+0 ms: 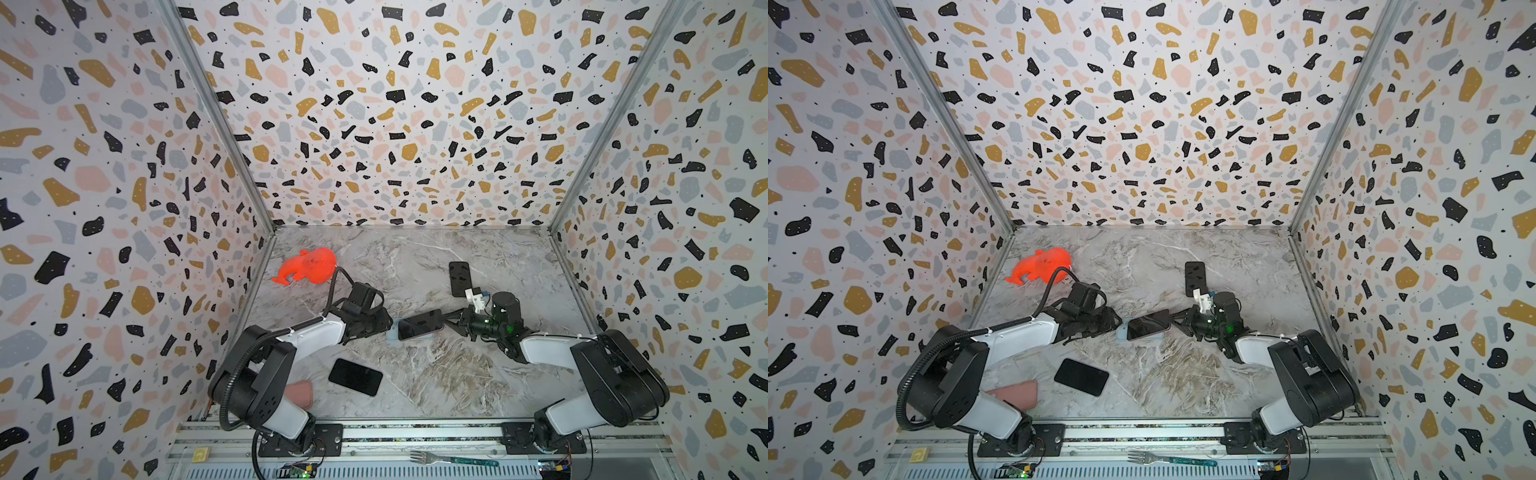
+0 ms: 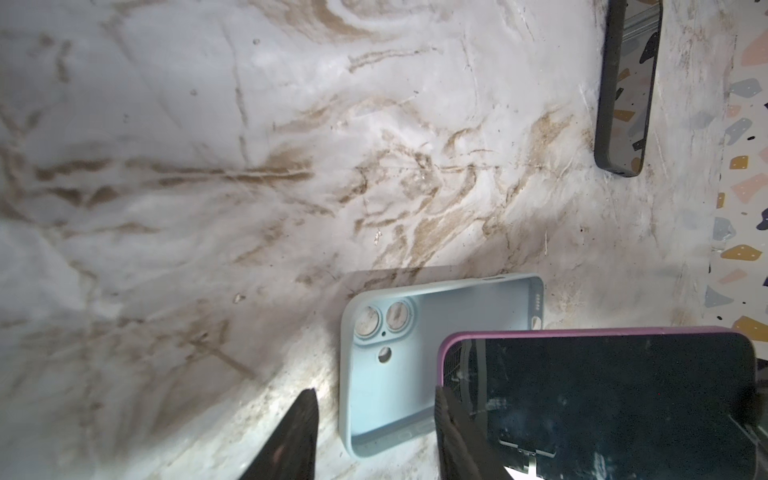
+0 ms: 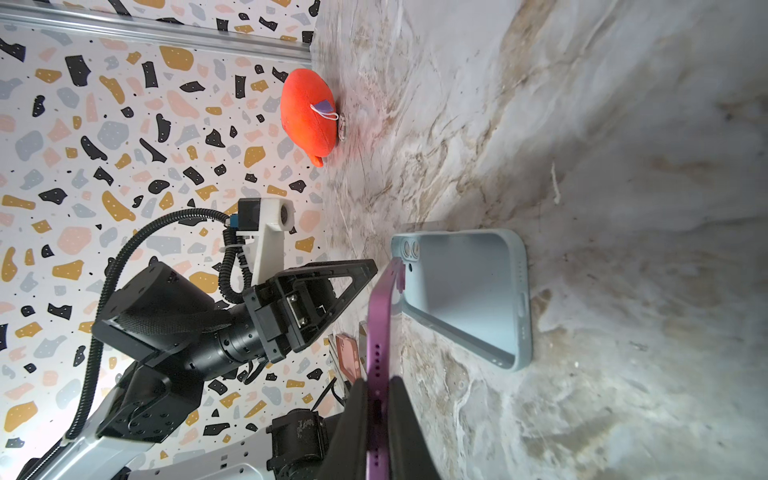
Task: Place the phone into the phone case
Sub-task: 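Tilt the pink-edged phone down into the case with the right gripper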
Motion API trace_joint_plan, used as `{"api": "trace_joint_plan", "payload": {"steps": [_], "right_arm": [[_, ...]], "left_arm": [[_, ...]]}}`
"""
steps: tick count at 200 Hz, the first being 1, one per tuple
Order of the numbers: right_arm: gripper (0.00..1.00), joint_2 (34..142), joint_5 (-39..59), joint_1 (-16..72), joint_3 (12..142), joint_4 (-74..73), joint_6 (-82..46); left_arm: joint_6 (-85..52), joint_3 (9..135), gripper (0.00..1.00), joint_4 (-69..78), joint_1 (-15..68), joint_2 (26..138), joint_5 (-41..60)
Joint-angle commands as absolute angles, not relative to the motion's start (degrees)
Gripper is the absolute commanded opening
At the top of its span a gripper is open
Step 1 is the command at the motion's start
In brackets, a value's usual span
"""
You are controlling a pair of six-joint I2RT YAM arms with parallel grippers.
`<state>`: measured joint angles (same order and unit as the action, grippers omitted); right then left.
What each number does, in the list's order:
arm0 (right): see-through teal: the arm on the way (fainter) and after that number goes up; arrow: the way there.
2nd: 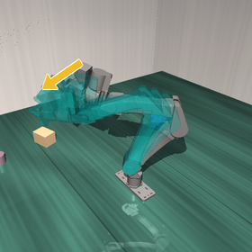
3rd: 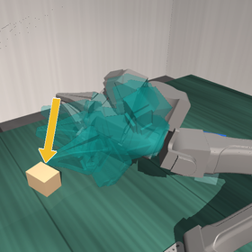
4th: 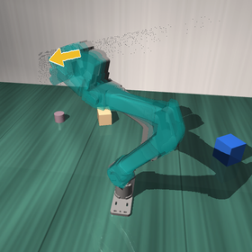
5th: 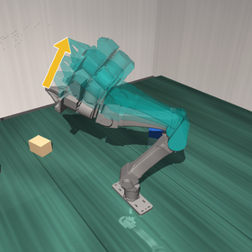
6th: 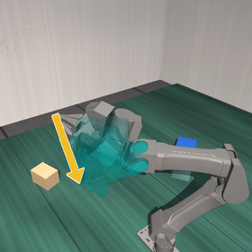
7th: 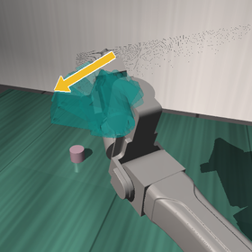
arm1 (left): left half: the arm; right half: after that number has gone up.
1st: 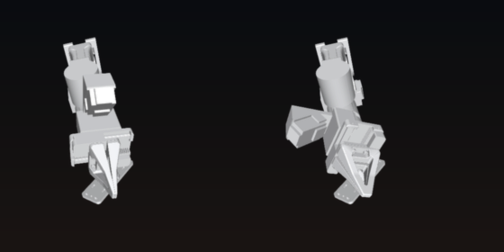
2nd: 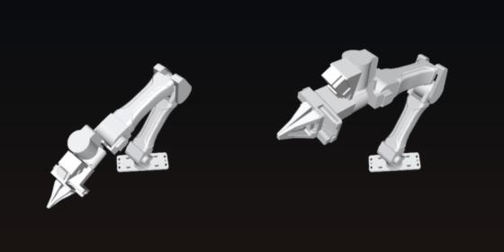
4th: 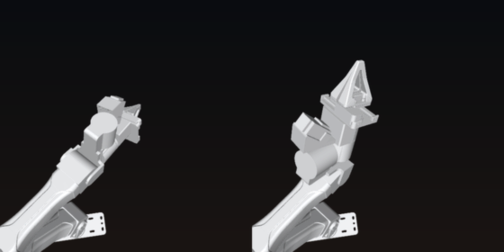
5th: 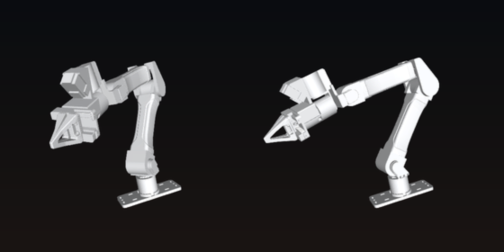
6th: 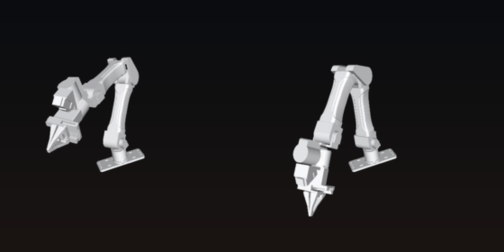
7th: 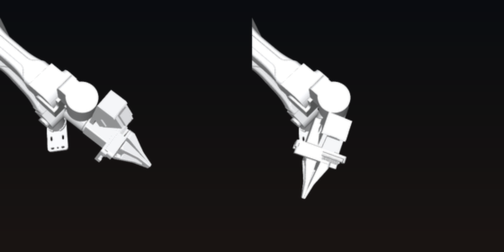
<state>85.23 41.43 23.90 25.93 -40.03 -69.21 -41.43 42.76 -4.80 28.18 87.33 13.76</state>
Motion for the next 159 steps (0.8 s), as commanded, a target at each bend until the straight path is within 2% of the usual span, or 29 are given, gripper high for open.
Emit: {"api": "trace_joint_plan", "payload": {"steps": [1, 159], "right_arm": [[0.02, 84.5, 40.8, 24.3, 25.8, -43.9, -70.1], [0.01, 92.1, 40.5, 23.8, 28.0, -43.7, -67.0]], "left_arm": [[-42.0, 41.8, 0.46, -2.7, 28.0, 86.9, 15.0], [-41.8, 41.2, 0.47, -0.7, 27.9, 89.8, 16.8]]}}
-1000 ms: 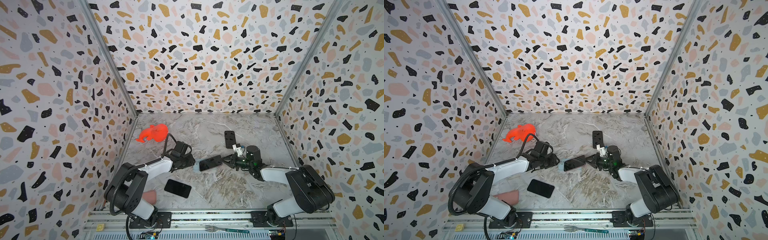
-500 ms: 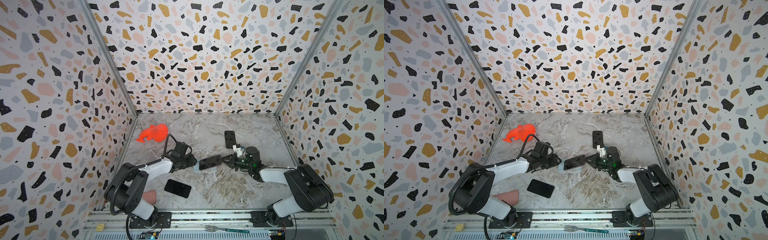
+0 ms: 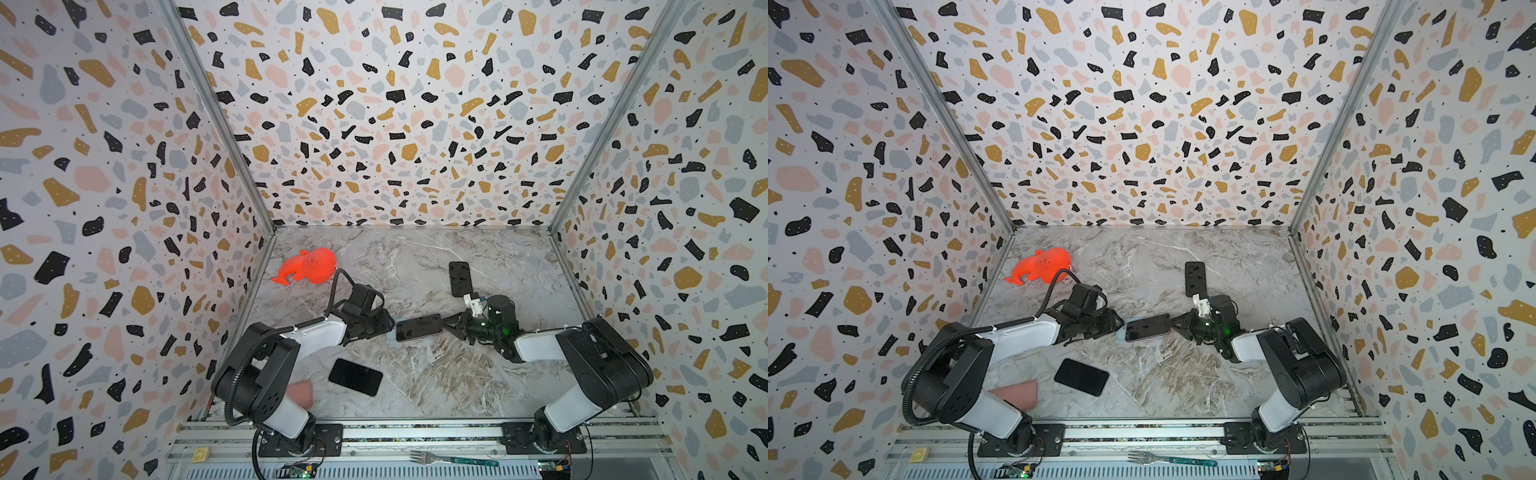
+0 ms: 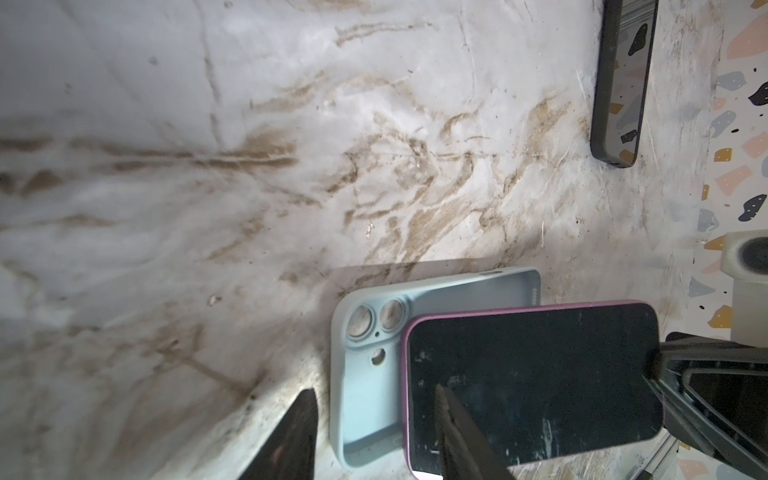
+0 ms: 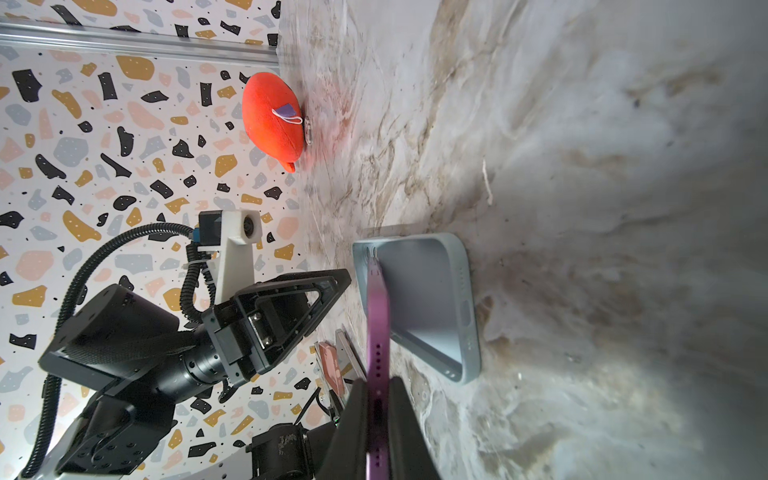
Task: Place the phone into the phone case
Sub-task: 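Tilt the pink-edged phone down into the case with the right gripper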
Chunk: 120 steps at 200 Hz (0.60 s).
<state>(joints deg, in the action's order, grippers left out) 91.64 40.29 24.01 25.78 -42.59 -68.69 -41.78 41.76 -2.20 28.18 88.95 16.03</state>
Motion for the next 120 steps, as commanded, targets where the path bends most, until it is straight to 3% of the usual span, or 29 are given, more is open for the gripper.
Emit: {"api": "trace_joint_plan", "payload": {"steps": [1, 120], "right_arm": [[0.01, 92.2, 40.5, 23.8, 28.0, -43.7, -67.0], [0.01, 93.0, 41.8, 23.7, 29.6, -48.9, -66.0]], "left_arm": [[-41.8, 41.2, 0.47, -0.7, 27.9, 89.9, 16.8], [-41.4, 42.5, 0.46, -0.4, 27.9, 91.6, 17.1]]}}
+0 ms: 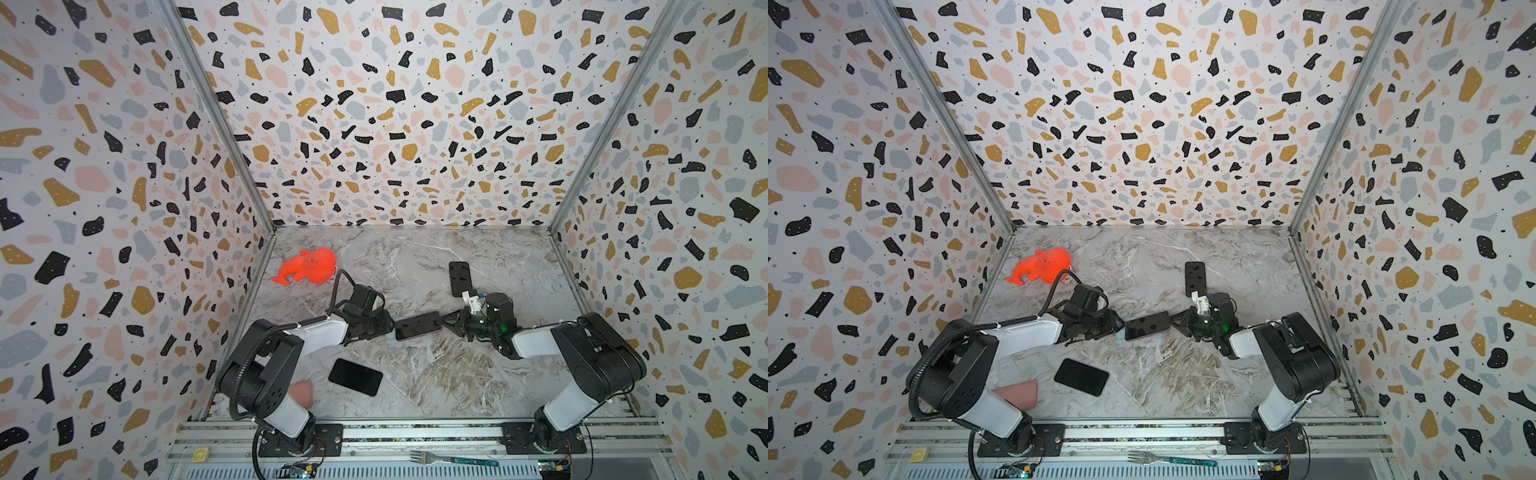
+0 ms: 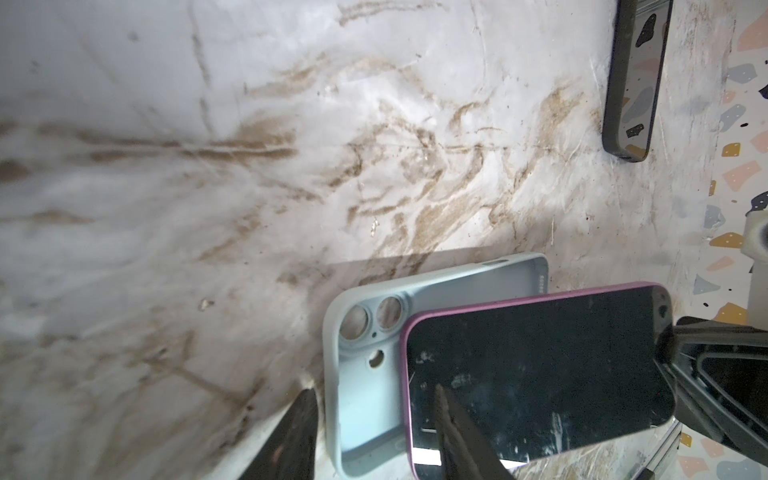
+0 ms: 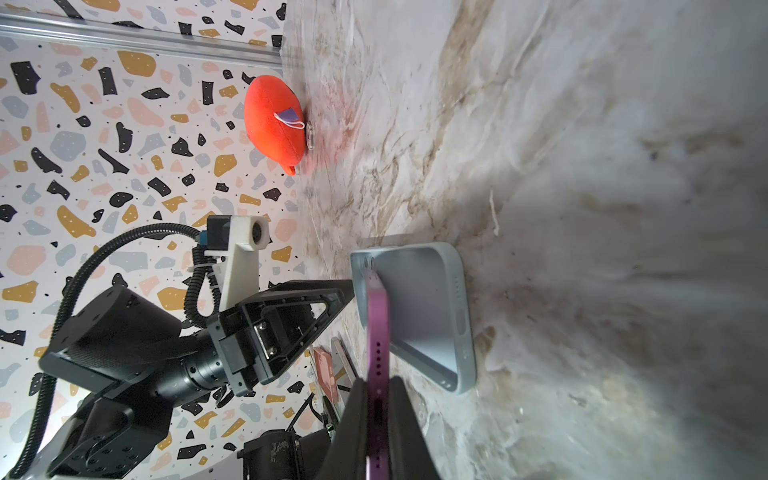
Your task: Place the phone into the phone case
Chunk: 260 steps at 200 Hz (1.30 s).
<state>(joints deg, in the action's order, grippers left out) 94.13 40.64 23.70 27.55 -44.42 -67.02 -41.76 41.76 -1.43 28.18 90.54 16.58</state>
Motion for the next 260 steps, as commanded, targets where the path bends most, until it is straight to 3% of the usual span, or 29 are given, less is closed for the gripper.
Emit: {"api": "trace_joint_plan", "payload": {"steps": [1, 97, 260], "right_arm": [[0.01, 92.9, 41.9, 23.7, 29.6, -49.0, -65.9], [0.01, 96.6, 41.9, 24.7, 30.4, -49.7, -65.0], [0.01, 103.8, 43.5, 26.5, 37.0, -37.0, -56.7]], "left_arm": [[-41.4, 42.5, 0.46, -0.4, 27.9, 91.6, 17.1], [-41.0, 42.8, 0.46, -0.2, 27.9, 91.5, 16.6], [-40.4, 44.7, 0.46, 0.6, 27.9, 94.3, 17.7]]}}
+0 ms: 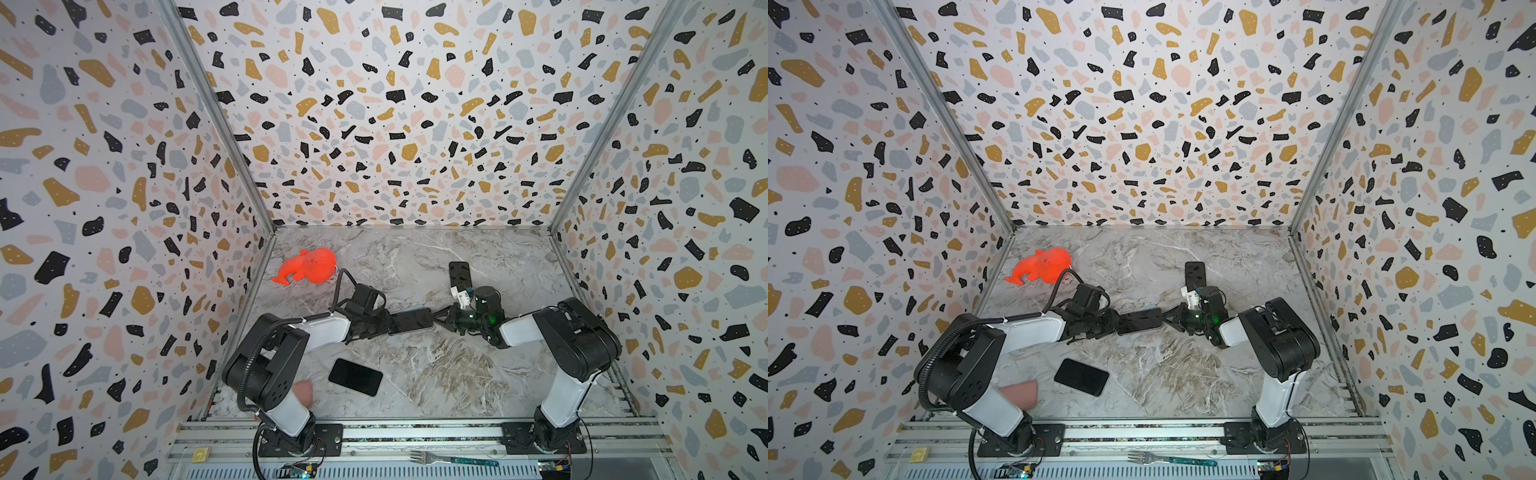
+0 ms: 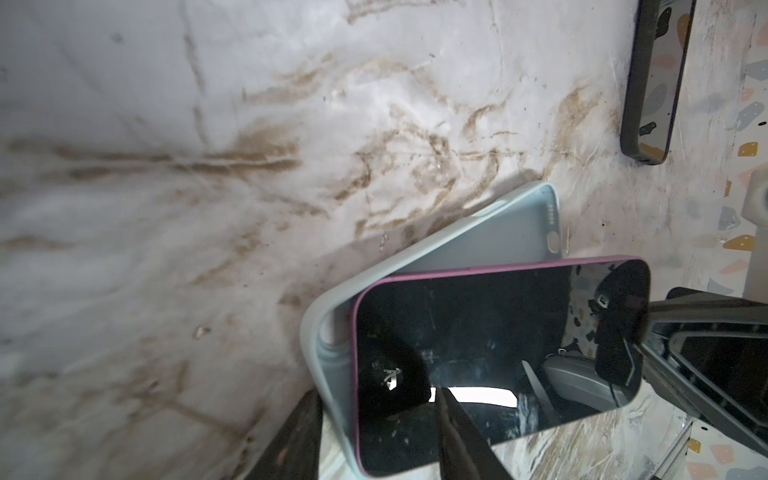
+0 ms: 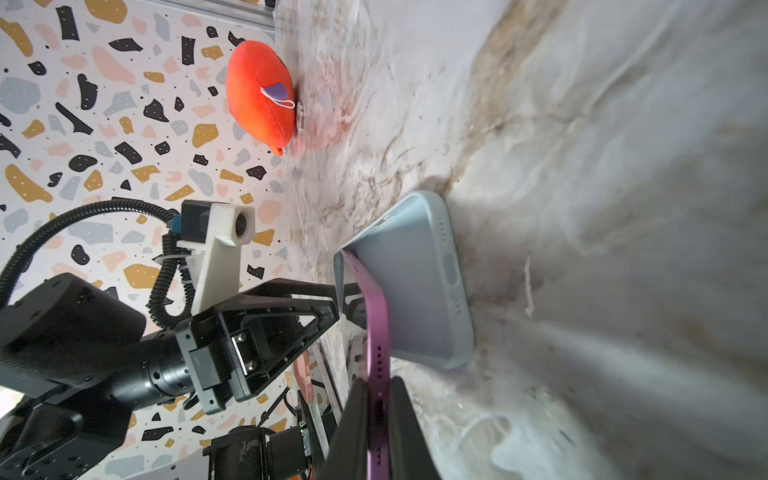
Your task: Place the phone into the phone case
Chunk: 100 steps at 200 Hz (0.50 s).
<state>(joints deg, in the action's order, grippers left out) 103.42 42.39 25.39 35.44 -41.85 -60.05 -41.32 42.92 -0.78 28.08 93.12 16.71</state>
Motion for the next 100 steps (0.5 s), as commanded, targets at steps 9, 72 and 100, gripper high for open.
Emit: {"api": "trace_joint_plan", "payload": {"steps": [9, 72, 100], "right_arm": [[0.01, 104.1, 43.6, 26.5, 37.5, -36.0, -55.9], [0.01, 105.2, 47.8, 25.6, 42.7, -27.2, -49.4], [0.01, 104.8, 48.2, 25.6, 46.5, -19.7, -44.4]], "left_arm": [[-40.4, 44.7, 0.46, 0.5, 27.9, 94.4, 17.7], [-40.2, 44.0, 0.45, 0.0, 27.2, 93.9, 17.5], [-40.0, 44.3, 0.45, -0.2, 26.7, 93.8, 17.5]]}}
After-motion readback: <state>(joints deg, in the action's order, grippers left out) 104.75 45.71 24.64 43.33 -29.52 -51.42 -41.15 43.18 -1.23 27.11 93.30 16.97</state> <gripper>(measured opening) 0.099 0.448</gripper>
